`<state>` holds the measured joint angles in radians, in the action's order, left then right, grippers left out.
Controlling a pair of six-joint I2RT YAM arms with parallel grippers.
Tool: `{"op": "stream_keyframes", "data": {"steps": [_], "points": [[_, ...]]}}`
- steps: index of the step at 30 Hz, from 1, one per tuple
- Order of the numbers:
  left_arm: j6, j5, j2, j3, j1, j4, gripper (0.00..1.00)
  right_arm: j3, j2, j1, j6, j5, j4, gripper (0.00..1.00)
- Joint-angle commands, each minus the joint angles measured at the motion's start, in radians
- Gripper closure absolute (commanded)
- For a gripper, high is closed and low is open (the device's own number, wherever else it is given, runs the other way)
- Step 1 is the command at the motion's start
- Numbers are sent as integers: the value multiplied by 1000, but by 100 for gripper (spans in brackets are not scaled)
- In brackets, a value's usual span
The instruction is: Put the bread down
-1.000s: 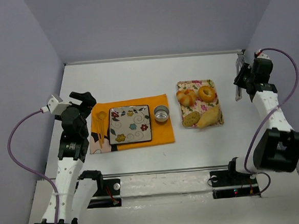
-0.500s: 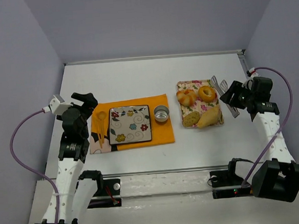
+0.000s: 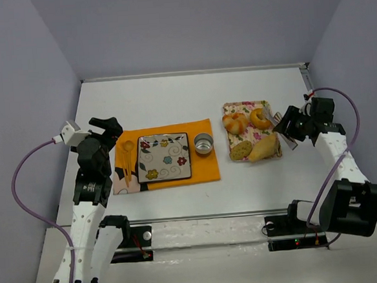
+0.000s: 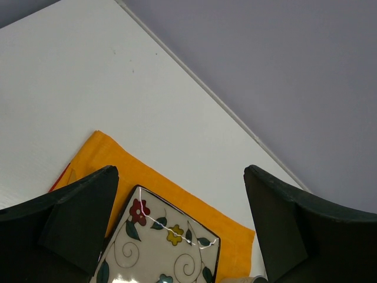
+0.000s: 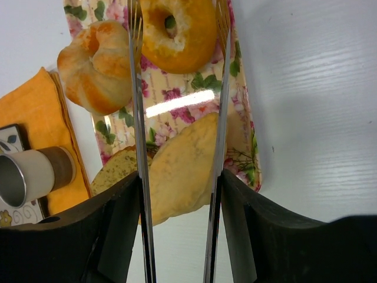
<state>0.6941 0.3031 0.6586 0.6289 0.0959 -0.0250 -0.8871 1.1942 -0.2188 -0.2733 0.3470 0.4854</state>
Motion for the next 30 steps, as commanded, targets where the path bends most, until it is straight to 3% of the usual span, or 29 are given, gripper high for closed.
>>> {"op": "stream_keyframes", "data": {"steps": [1, 5, 10, 16, 20, 22, 25, 30], "points": [[1, 10, 3, -9, -7, -47, 1, -15, 45, 15, -10, -14, -51, 41], [1, 11, 4, -9, -7, -49, 1, -22, 93, 36, -12, -35, -60, 42], [1, 14, -1, -11, -7, -49, 1, -30, 127, 56, -9, -57, -67, 50], [-1, 16, -7, -11, -7, -47, 1, -44, 87, 76, -26, -68, -93, 79], [1, 16, -5, -11, -7, -47, 1, -78, -4, 85, -23, -8, -108, 92], [1, 14, -2, -9, -7, -47, 1, -93, -59, 98, -24, 35, -117, 93], [1, 13, -1, -11, -7, -47, 1, -128, -102, 165, -7, 73, -126, 93], [1, 8, 4, -8, -7, -49, 1, -203, -94, 499, 75, 60, -128, 93]]}}
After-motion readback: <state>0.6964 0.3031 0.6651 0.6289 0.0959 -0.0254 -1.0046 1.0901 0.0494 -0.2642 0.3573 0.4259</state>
